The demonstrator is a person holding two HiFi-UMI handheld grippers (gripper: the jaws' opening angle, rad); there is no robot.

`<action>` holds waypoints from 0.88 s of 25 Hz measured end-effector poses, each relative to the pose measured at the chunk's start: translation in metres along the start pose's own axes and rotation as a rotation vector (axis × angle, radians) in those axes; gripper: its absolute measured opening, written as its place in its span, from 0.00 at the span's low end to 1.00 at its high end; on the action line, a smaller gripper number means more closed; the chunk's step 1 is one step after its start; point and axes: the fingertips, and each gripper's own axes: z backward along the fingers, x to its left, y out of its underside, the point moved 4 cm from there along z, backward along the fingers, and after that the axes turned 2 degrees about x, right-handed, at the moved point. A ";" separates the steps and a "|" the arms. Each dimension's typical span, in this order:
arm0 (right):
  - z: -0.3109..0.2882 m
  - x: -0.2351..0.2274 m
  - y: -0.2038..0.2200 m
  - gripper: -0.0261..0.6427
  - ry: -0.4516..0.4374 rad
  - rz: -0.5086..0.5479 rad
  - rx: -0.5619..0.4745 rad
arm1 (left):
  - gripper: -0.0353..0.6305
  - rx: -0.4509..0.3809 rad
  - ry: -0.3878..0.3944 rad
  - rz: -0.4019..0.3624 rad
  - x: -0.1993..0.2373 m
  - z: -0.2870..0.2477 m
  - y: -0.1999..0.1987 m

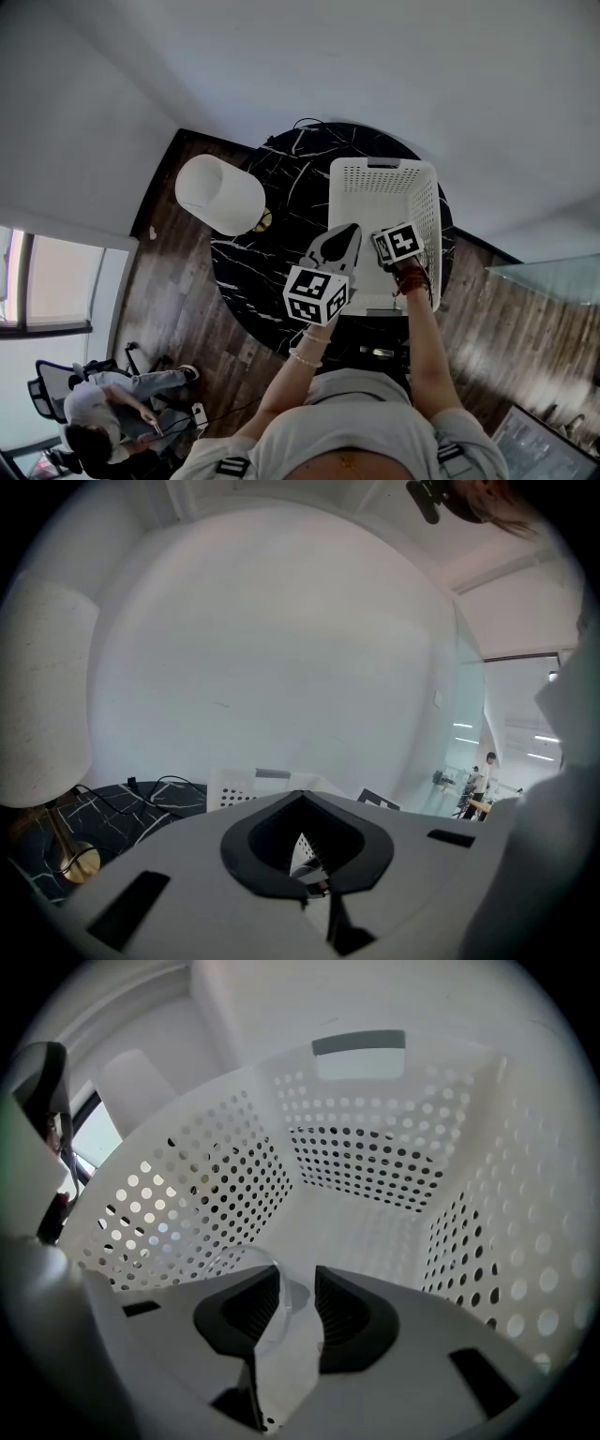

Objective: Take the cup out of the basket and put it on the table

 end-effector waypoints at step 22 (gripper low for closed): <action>0.006 -0.009 0.010 0.13 0.076 0.010 -0.002 | 0.06 0.004 -0.007 0.003 -0.002 0.004 0.002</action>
